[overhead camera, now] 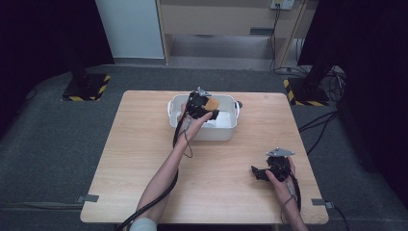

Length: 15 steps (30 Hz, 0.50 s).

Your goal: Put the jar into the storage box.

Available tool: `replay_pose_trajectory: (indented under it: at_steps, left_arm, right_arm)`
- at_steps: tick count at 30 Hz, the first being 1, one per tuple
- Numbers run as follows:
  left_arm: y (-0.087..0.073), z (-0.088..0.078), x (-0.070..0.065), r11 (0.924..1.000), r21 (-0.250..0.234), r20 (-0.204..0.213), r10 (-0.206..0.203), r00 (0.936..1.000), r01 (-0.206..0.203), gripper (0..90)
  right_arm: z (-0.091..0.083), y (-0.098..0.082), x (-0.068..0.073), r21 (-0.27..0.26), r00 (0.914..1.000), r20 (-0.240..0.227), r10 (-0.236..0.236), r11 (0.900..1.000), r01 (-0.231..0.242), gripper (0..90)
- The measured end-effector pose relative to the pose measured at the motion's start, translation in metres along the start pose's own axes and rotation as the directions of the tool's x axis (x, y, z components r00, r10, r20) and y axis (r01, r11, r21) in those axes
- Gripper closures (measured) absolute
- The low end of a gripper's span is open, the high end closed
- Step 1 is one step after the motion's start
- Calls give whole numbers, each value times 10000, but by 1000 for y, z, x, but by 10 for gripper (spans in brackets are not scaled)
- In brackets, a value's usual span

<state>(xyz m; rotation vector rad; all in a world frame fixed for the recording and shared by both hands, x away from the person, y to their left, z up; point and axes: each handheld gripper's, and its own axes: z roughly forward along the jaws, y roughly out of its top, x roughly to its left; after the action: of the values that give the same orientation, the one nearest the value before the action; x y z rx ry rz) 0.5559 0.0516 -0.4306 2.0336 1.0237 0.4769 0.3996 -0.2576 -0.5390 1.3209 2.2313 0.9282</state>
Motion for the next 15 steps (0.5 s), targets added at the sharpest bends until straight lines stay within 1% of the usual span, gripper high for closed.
replay_pose_trajectory:
  at_steps: [7,15]
  left_arm:
    - [0,0,0,10000,41,-3,15,10000,-15,242]
    - [0,0,0,9999,63,76,-97,9999,97,237]
  right_arm:
    - [0,0,0,4,10000,-1,17,10000,-17,7]
    - [0,0,0,1,10000,-1,7,10000,-7,7]
